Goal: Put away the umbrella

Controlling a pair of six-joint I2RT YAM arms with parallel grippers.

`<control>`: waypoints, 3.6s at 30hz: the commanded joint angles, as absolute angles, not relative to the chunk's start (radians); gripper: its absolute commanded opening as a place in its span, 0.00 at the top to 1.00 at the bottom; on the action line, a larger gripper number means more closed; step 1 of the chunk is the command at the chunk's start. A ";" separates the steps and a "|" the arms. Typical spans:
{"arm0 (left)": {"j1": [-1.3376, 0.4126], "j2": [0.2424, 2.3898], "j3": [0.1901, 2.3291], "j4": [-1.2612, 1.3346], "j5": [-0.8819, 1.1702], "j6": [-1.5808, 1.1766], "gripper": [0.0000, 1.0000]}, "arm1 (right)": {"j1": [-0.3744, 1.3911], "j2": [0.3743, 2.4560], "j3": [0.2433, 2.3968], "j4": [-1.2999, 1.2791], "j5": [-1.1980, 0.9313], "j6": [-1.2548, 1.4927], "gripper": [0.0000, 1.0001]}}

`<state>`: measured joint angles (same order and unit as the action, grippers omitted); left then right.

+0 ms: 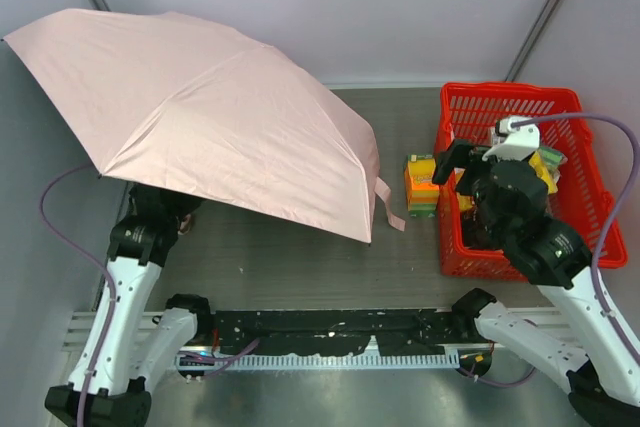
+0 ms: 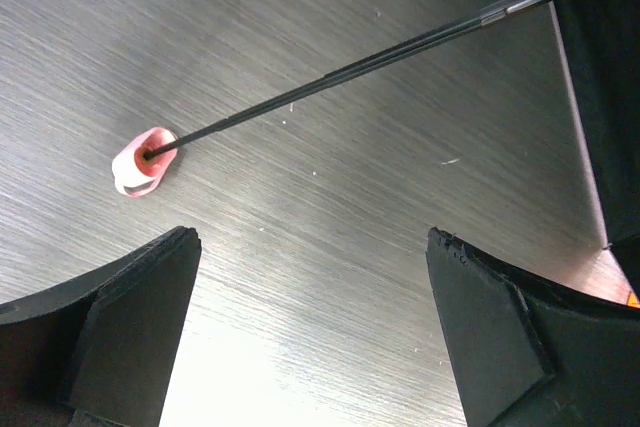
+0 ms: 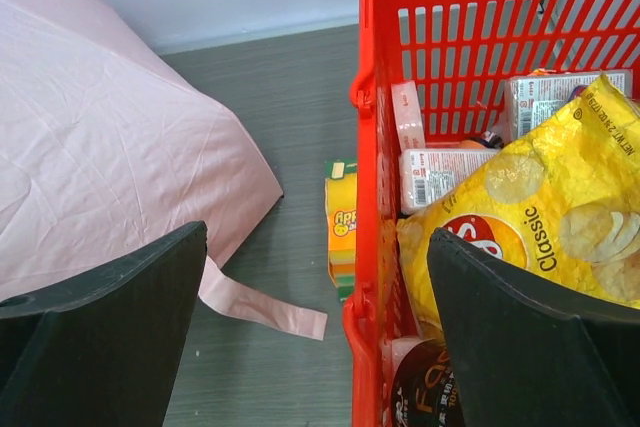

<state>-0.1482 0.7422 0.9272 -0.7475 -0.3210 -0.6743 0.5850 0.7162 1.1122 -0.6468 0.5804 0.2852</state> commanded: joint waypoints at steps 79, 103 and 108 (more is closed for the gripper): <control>-0.037 1.191 1.094 0.222 0.787 -0.893 1.00 | 0.580 0.744 1.336 -0.842 0.591 0.275 0.07; -0.572 1.005 1.206 -0.040 -0.110 -0.703 1.00 | 0.698 1.061 1.360 -0.218 -0.092 0.704 0.19; -0.719 1.002 1.207 -0.054 -0.326 -0.602 1.00 | 0.862 1.173 1.427 -0.201 0.274 0.732 0.19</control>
